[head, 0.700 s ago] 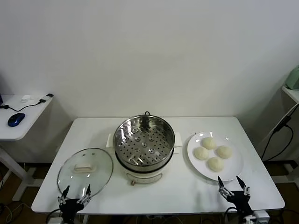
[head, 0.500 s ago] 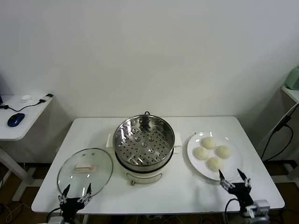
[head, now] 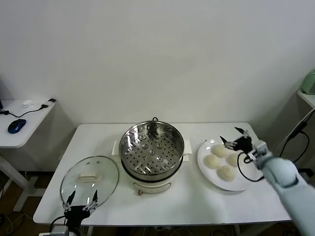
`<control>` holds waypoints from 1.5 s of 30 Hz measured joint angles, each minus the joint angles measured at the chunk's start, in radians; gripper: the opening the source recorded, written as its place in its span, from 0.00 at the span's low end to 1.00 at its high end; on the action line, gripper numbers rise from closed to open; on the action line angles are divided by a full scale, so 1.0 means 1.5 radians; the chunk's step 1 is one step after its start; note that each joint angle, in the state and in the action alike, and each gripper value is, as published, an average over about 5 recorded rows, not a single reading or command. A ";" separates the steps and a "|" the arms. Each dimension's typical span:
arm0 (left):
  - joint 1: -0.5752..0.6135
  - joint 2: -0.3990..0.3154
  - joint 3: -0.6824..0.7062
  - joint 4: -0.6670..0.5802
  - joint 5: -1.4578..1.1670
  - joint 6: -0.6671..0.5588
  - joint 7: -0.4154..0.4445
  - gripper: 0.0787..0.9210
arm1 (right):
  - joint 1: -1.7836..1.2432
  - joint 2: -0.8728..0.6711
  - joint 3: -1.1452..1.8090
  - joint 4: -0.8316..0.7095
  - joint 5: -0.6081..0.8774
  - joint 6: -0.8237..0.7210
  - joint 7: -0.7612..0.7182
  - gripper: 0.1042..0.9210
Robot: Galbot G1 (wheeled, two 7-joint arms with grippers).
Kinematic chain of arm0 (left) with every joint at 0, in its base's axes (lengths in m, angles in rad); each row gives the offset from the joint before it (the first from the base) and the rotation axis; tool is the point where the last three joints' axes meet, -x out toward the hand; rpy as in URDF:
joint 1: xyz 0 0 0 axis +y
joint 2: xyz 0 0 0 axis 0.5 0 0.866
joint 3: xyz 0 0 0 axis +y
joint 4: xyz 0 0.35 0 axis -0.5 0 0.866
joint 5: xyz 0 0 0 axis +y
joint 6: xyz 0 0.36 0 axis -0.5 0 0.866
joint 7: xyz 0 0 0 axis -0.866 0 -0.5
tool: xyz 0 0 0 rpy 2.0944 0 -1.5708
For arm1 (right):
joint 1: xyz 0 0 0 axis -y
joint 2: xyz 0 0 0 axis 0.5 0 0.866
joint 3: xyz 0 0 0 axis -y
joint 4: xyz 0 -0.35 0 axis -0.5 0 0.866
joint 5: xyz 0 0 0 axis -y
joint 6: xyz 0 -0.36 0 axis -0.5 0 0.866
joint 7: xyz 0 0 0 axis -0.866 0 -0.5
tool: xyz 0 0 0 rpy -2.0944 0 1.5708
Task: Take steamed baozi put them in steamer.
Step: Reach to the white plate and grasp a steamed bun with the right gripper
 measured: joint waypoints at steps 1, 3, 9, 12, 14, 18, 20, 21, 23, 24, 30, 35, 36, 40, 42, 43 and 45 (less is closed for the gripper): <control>0.000 0.000 0.000 0.001 0.001 -0.001 0.000 0.88 | 0.045 -0.007 -0.045 -0.021 -0.010 0.014 -0.038 0.88; 0.001 -0.002 0.002 0.002 0.003 -0.002 0.000 0.88 | 0.133 -0.016 -0.133 -0.065 -0.027 0.042 -0.112 0.88; -0.001 -0.006 0.008 0.010 0.010 -0.009 0.000 0.88 | 0.359 -0.010 -0.386 -0.181 -0.059 0.101 -0.286 0.88; -0.003 -0.008 0.010 0.011 0.013 -0.009 0.001 0.88 | 0.428 0.009 -0.480 -0.232 -0.069 0.116 -0.337 0.88; -0.005 -0.010 0.011 0.009 0.014 -0.008 0.002 0.88 | 0.458 0.027 -0.526 -0.267 -0.074 0.122 -0.359 0.88; -0.005 -0.012 0.013 0.002 0.018 -0.006 0.007 0.88 | 0.489 0.070 -0.580 -0.336 -0.083 0.130 -0.383 0.88; -0.004 -0.011 0.012 0.001 0.019 -0.006 0.007 0.88 | 0.496 0.094 -0.596 -0.370 -0.089 0.134 -0.388 0.88; -0.004 -0.010 0.012 0.001 0.019 -0.006 0.007 0.88 | 0.498 0.105 -0.602 -0.387 -0.092 0.136 -0.389 0.88; -0.005 -0.009 0.011 0.001 0.020 -0.007 0.007 0.88 | 0.500 0.130 -0.610 -0.420 -0.098 0.139 -0.390 0.88; -0.005 -0.008 0.011 0.002 0.020 -0.008 0.007 0.88 | 0.499 0.141 -0.612 -0.435 -0.101 0.140 -0.389 0.88; -0.008 -0.006 0.013 0.009 0.021 -0.012 0.007 0.88 | 0.488 0.201 -0.617 -0.504 -0.114 0.139 -0.378 0.88; -0.010 -0.007 0.017 0.012 0.022 -0.013 0.007 0.88 | 0.474 0.240 -0.613 -0.549 -0.126 0.135 -0.371 0.88; -0.010 -0.007 0.017 0.013 0.022 -0.013 0.007 0.88 | 0.471 0.247 -0.612 -0.557 -0.129 0.134 -0.369 0.88; -0.010 -0.007 0.018 0.017 0.023 -0.014 0.007 0.88 | 0.459 0.276 -0.601 -0.589 -0.149 0.131 -0.364 0.88; -0.010 -0.007 0.019 0.019 0.023 -0.016 0.006 0.88 | 0.454 0.288 -0.595 -0.604 -0.160 0.130 -0.362 0.88; -0.010 -0.007 0.019 0.020 0.023 -0.016 0.006 0.88 | 0.452 0.294 -0.592 -0.612 -0.166 0.129 -0.361 0.88; -0.010 -0.007 0.020 0.021 0.024 -0.017 0.006 0.88 | 0.449 0.305 -0.586 -0.625 -0.175 0.129 -0.360 0.88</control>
